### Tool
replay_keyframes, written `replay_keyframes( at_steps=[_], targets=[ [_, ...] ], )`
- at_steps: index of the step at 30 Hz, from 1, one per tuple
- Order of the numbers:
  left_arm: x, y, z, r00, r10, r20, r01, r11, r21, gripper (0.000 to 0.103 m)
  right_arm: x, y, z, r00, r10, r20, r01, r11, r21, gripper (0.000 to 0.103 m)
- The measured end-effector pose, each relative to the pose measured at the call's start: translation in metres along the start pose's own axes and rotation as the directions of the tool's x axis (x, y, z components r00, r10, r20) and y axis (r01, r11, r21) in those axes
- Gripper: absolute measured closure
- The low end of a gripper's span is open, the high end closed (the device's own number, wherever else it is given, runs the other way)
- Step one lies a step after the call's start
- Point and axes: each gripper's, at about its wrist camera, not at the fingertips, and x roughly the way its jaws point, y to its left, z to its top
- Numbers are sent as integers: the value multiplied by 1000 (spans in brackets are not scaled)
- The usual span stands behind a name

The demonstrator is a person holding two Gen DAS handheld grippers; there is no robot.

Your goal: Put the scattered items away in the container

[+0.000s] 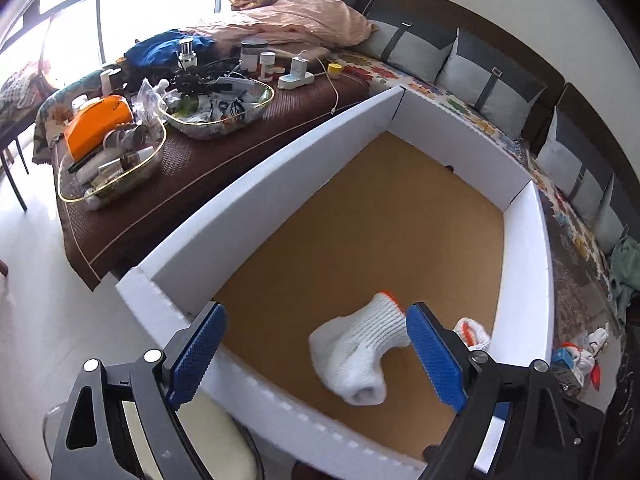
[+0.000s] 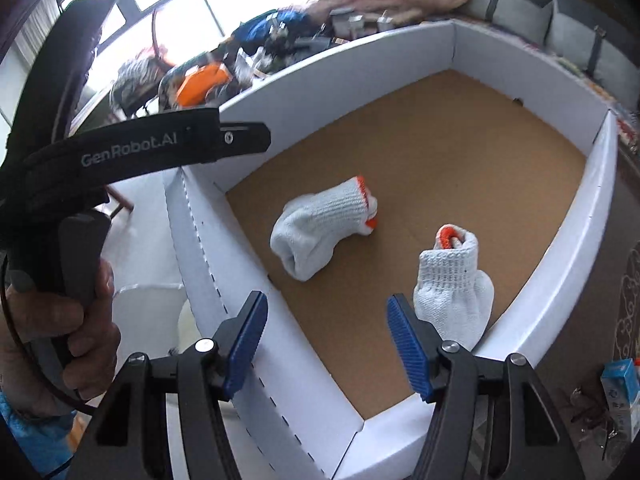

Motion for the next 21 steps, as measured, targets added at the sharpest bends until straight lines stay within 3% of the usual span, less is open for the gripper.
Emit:
replay_keyframes(
  at_steps=[5, 7, 12, 14, 16, 21],
  targets=[
    [-7, -1, -10, 1000, 27, 13, -27, 999, 32, 11, 0, 15, -9, 999, 9, -35, -9, 1000, 13, 39],
    [-6, 1, -13, 999, 39, 13, -39, 999, 37, 11, -1, 18, -14, 999, -19, -29, 21, 997, 76, 39],
    [-14, 7, -21, 999, 35, 32, -35, 999, 7, 11, -10, 16, -26, 995, -70, 65, 58, 984, 170, 39],
    [-28, 4, -24, 997, 41, 72, -42, 999, 18, 11, -34, 11, -38, 969, -122, 213, 74, 973, 220, 39],
    [-41, -6, -27, 995, 27, 98, -31, 999, 38, 11, -63, 8, -48, 919, -161, 359, 78, 969, 235, 39],
    [-69, -54, -38, 990, -55, 129, 37, 990, 137, 11, -117, -10, -79, 819, -230, 525, 116, 963, 242, 39]
  ],
)
